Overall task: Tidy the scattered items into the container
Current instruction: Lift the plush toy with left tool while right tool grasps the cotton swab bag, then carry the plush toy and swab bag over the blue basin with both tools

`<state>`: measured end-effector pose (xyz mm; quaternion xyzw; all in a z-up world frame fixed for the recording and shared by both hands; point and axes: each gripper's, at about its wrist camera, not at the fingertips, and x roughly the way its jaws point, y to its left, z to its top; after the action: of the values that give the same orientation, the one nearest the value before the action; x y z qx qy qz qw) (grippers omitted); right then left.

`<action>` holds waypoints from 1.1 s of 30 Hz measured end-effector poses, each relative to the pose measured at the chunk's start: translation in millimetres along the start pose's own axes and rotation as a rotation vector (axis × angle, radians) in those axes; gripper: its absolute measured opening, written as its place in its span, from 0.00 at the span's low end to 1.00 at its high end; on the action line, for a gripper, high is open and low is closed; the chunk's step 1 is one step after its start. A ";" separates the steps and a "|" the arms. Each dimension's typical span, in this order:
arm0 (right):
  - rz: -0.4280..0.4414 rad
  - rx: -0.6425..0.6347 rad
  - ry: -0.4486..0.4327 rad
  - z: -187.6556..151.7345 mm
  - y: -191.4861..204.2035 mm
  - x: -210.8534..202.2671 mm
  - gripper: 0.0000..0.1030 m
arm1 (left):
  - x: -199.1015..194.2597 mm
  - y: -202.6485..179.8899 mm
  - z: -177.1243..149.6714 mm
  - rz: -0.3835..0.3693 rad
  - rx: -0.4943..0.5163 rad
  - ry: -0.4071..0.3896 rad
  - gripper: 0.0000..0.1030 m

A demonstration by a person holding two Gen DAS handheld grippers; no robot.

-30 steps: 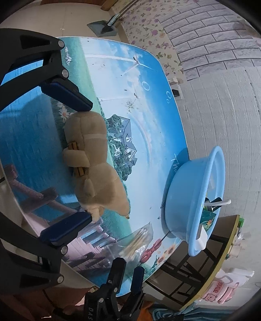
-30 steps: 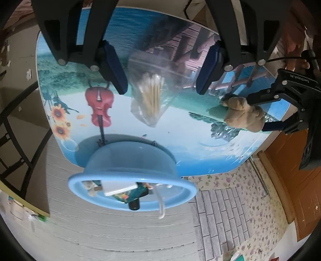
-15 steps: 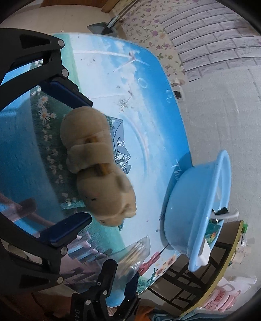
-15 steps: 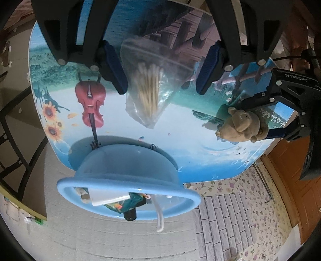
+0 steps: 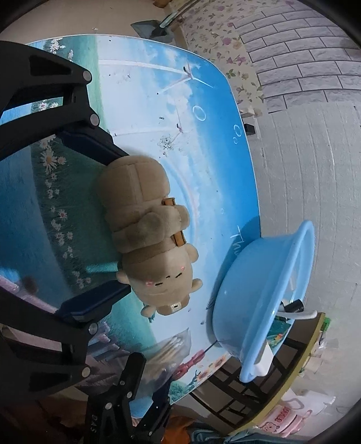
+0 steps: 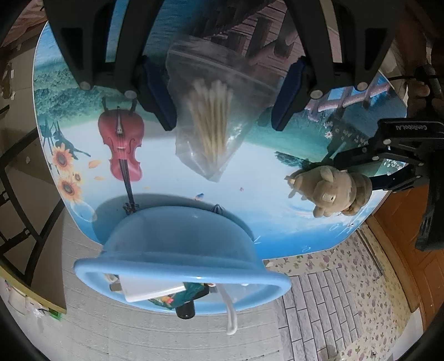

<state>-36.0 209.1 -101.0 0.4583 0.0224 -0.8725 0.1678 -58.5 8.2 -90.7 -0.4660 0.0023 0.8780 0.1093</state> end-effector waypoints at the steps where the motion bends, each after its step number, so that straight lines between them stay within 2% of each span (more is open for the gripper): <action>1: 0.002 0.002 -0.002 -0.5 -1.0 -0.5 0.63 | -1.9 -0.8 -0.3 -0.002 0.001 -0.005 0.80; 5: 0.034 0.016 -0.008 -2.8 -5.0 -3.8 0.42 | -12.2 -4.9 -2.0 -0.013 0.009 -0.027 0.80; 10: 0.058 0.051 -0.023 -1.4 -7.5 -12.3 0.33 | -25.4 -8.6 -2.4 -0.032 0.019 -0.050 0.78; 13: 0.064 0.048 -0.041 -2.1 -5.6 -21.1 0.29 | -34.7 -11.0 -3.6 -0.036 0.018 -0.070 0.78; 23: 0.097 0.035 -0.108 0.3 -1.4 -45.5 0.28 | -56.2 -15.8 -4.4 -0.026 0.014 -0.111 0.78; 33: 0.091 0.050 -0.200 19.2 -2.3 -74.8 0.28 | -78.7 -21.3 18.3 -0.024 0.003 -0.177 0.78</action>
<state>-12.8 227.9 -29.8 0.3735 -0.0373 -0.9056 0.1972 -26.7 16.0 -13.8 -0.3866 -0.0116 0.9143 0.1201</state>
